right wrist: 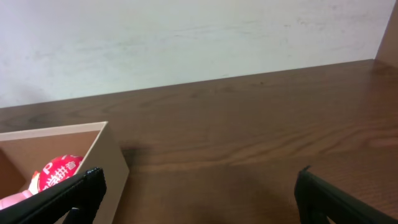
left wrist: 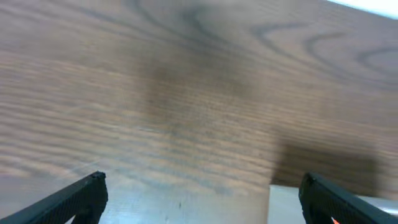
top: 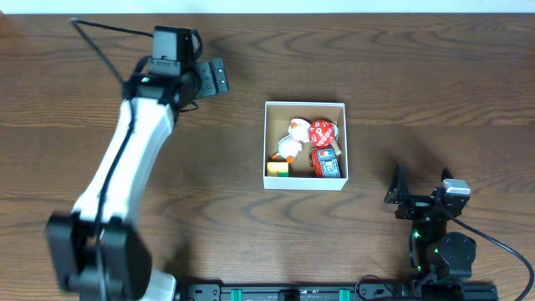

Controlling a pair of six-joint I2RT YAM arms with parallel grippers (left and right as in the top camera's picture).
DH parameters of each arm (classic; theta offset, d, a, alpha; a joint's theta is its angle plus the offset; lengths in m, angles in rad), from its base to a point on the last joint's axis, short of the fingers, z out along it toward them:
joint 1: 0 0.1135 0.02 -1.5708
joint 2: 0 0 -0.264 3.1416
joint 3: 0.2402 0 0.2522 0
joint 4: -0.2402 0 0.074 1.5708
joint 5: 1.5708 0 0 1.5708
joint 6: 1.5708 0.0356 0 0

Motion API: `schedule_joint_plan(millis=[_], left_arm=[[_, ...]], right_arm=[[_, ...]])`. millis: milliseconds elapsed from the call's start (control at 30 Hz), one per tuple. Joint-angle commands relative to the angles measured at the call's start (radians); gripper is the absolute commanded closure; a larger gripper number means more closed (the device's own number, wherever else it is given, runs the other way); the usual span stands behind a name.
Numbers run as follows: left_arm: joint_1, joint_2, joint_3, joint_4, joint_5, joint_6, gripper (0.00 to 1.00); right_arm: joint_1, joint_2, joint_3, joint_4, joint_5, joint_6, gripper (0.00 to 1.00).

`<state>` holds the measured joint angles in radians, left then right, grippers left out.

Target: Pack container

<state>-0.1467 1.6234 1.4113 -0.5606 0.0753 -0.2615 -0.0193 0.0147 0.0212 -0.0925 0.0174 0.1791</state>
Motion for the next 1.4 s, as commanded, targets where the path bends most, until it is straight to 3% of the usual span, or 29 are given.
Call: schedule_joint_plan(millis=[0, 467, 633, 800, 967, 1233, 1367], left_arm=[[0.0, -0.208, 0.006, -0.033, -0.029, 0.003, 0.02], [0.001, -1.056, -0.017, -0.344, -0.036, 0.003, 0.02], [0.001, -1.31, -0.148, -0.377, -0.036, 0.003, 0.02], [0.013, -1.442, -0.37, -0.358, -0.035, 0.003, 0.02], [0.043, -1.505, -0.649, -0.187, -0.036, 0.003, 0.02], [0.072, -1.549, -1.066, 0.311, -0.037, 0.01, 0.02], [0.073, -1.559, -1.215, 0.481, -0.039, 0.026, 0.02]], right_arm=[[-0.013, -0.009, -0.008, 0.002, -0.007, -0.008, 0.01], [-0.013, -0.009, -0.008, 0.002, -0.007, -0.009, 0.01], [-0.013, -0.009, -0.007, 0.002, -0.007, -0.008, 0.01], [-0.013, -0.009, -0.008, 0.002, -0.007, -0.009, 0.01], [-0.013, -0.009, -0.008, 0.002, -0.007, -0.009, 0.01], [-0.013, -0.009, -0.008, 0.002, -0.007, -0.008, 0.01], [-0.013, -0.009, -0.008, 0.002, -0.007, -0.009, 0.01]])
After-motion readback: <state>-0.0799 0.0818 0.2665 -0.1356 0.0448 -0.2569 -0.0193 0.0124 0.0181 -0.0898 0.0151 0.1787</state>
